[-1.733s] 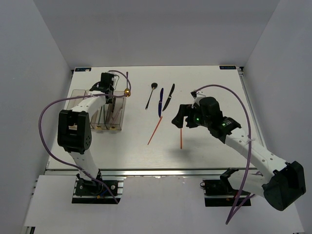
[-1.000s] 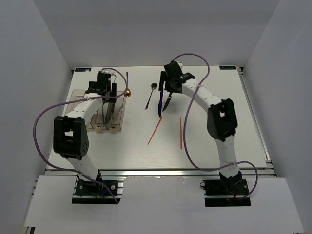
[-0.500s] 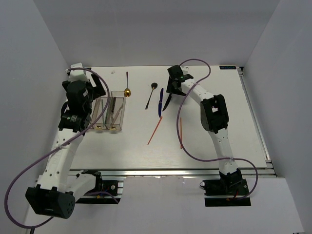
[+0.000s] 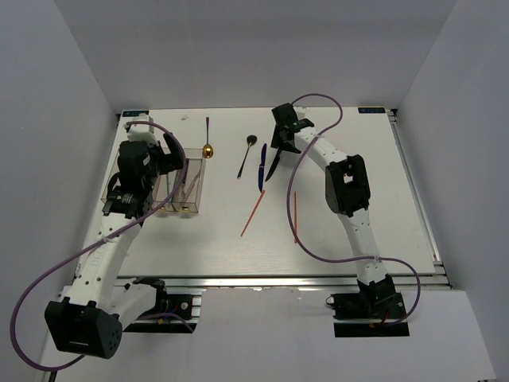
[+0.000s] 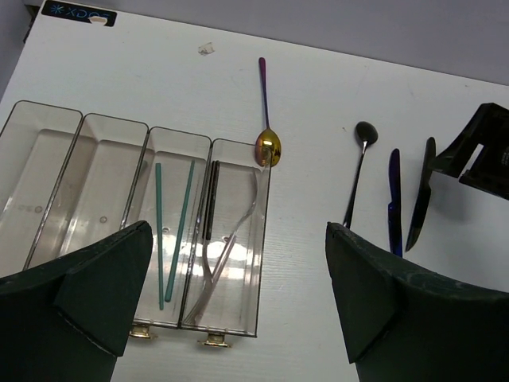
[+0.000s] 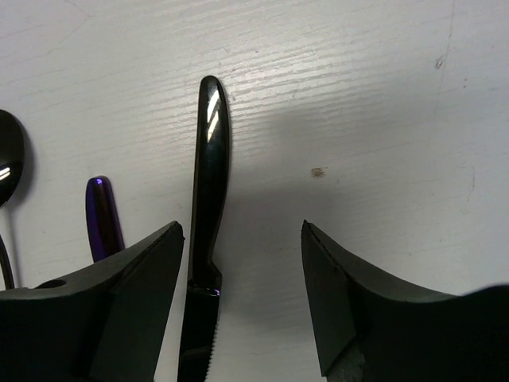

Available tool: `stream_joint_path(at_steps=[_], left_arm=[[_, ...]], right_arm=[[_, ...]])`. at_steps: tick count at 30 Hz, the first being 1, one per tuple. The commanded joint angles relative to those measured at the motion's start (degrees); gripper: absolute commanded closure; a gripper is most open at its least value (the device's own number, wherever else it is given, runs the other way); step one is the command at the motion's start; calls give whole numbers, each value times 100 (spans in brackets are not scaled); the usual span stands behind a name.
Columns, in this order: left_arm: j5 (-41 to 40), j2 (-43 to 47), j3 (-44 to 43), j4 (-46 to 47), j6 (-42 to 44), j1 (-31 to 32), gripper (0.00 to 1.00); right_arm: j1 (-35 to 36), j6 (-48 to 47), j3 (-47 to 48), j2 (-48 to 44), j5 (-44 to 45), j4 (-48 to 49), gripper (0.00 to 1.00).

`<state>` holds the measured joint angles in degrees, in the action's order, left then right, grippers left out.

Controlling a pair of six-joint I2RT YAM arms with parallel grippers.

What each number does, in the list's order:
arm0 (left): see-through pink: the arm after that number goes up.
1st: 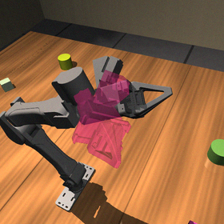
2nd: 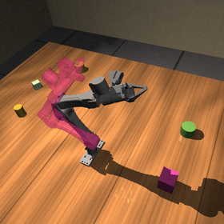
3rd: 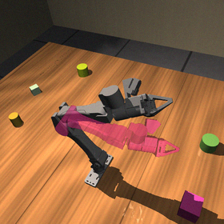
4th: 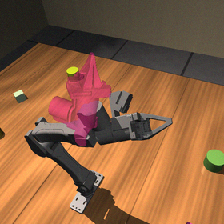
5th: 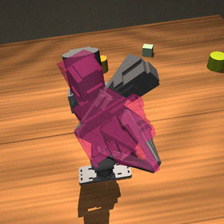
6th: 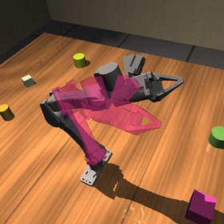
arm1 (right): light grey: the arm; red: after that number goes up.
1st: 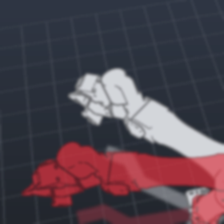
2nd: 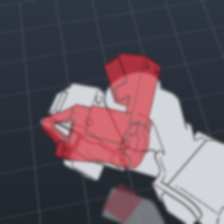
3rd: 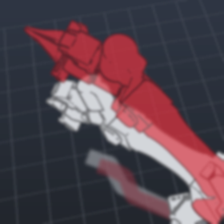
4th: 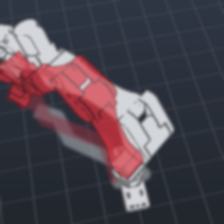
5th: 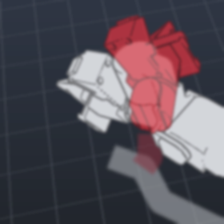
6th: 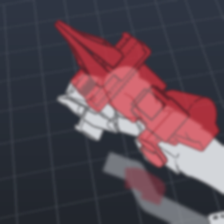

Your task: Sort the eating utensils into containers

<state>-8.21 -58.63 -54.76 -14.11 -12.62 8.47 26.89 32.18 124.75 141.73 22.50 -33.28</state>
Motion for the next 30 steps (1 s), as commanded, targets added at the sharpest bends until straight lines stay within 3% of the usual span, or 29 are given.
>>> stream_joint_path(at_steps=[1, 4, 13, 17, 24, 30], left_arm=[[171, 54, -166, 84, -74, 14, 2], [47, 54, -210, -4, -65, 6, 2], [276, 80, -245, -22, -65, 14, 2], [285, 106, -228, -4, -56, 6, 2], [346, 115, -175, 57, -82, 14, 2], [302, 36, -175, 57, -91, 14, 2]], right_arm=[[53, 60, 599, 118, -26, -38, 34], [167, -10, 1234, 706, 262, -469, 42], [228, -230, 964, 997, 439, -854, 47], [228, -213, 36, 568, 378, -724, 63], [70, -63, -1609, -347, 1, -206, 71], [61, -63, -1629, -304, -360, -337, 75]])
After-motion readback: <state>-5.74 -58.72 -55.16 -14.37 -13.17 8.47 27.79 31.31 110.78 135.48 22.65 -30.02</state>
